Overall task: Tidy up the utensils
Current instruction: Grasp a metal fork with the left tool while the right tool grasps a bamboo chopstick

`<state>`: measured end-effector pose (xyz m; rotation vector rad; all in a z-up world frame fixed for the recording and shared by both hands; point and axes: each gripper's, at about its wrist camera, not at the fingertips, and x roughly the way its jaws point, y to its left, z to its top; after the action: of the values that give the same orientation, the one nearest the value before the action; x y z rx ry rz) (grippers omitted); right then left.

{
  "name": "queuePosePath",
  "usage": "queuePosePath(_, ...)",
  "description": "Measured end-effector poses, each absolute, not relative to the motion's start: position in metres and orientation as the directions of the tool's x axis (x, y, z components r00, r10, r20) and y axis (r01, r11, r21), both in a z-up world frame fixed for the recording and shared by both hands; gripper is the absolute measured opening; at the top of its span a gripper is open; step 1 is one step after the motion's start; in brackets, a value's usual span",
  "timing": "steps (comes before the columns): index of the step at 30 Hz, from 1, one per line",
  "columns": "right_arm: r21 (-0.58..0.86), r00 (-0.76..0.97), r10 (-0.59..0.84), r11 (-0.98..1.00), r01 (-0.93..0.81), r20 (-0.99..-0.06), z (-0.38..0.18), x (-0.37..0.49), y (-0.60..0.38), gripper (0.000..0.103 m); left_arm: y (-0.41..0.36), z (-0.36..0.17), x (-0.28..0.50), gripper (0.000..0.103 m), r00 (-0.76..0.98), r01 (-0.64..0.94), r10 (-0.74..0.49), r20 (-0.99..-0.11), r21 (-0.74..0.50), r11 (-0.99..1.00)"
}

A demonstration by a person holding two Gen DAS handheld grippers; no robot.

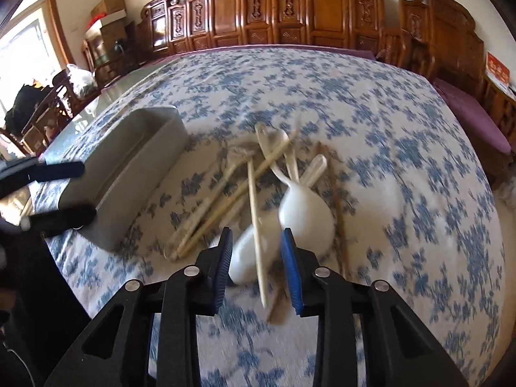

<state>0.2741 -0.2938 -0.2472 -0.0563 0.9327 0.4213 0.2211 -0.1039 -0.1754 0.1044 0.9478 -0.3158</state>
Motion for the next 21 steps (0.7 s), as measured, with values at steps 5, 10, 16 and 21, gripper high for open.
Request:
queuePosePath(5, 0.123, 0.465, 0.318, 0.908, -0.401, -0.827, -0.259, 0.309, -0.277, 0.025, -0.102, -0.183, 0.229, 0.058, 0.528, 0.303, -0.206, -0.824, -0.044, 0.952)
queuePosePath(10, 0.116, 0.396, 0.298, 0.899, -0.422, -0.869, -0.274, 0.331, -0.271, 0.014, -0.102, -0.187, 0.235, 0.057, 0.517, 0.301, -0.198, -0.832, -0.04, 0.953)
queuePosePath(16, 0.146, 0.41, 0.337, 0.891, -0.43, -0.848, -0.259, 0.321, -0.283, 0.006, -0.105, -0.192, 0.243, 0.057, 0.507, 0.307, -0.2, -0.838, -0.041, 0.951)
queuePosePath(21, 0.15, 0.441, 0.333, 0.904, -0.399, -0.834, -0.234, 0.301, -0.306, 0.006, -0.115, -0.199, 0.254, 0.057, 0.491, 0.321, -0.21, -0.845, -0.049, 0.946)
